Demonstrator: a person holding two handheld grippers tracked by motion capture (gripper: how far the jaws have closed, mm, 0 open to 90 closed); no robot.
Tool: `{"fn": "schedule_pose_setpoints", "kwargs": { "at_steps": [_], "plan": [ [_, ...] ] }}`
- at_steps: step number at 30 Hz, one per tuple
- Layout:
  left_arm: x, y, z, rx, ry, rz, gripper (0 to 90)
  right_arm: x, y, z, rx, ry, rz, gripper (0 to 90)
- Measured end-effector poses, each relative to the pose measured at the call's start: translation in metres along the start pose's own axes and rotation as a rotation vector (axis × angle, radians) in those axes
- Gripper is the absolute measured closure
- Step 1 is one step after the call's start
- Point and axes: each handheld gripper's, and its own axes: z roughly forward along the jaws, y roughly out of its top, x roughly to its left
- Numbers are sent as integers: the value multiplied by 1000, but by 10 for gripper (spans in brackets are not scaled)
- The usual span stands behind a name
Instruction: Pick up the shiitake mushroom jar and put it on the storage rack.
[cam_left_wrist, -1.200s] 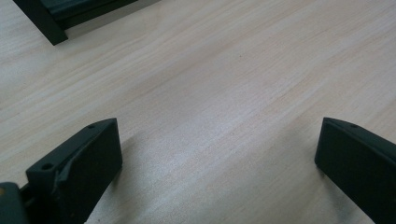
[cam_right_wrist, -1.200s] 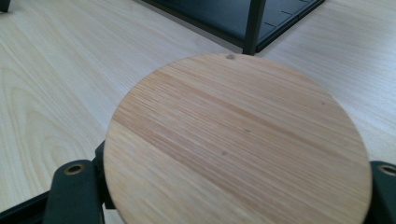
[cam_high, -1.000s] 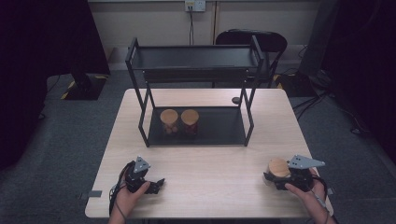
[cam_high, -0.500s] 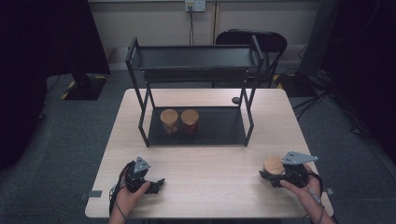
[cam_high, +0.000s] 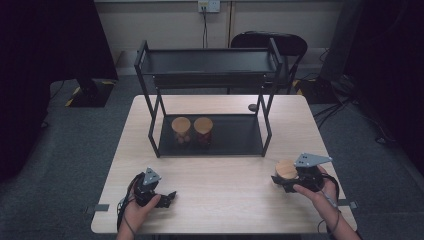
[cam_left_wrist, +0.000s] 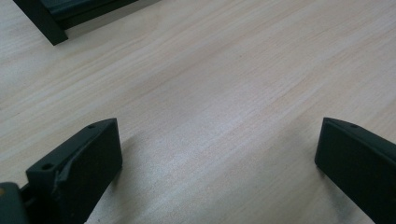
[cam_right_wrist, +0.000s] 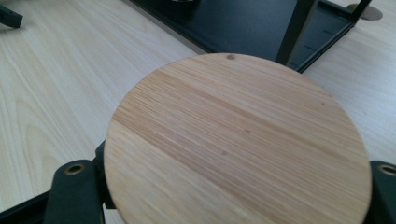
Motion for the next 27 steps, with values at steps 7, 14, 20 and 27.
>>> {"fn": "schedule_pose_setpoints", "kwargs": {
  "at_steps": [7, 14, 20, 27],
  "plan": [
    [0, 0, 0, 0, 0, 0, 3, 1, 8, 7, -8, 4, -1, 256],
    [0, 0, 0, 0, 0, 0, 3, 1, 15, 14, -10, 6, 3, 256],
    [0, 0, 0, 0, 0, 0, 3, 2, 23, 21, -9, 6, -12, 256],
    [0, 0, 0, 0, 0, 0, 3, 4, 35, 31, -3, 0, -22, 256]
  ]
}}
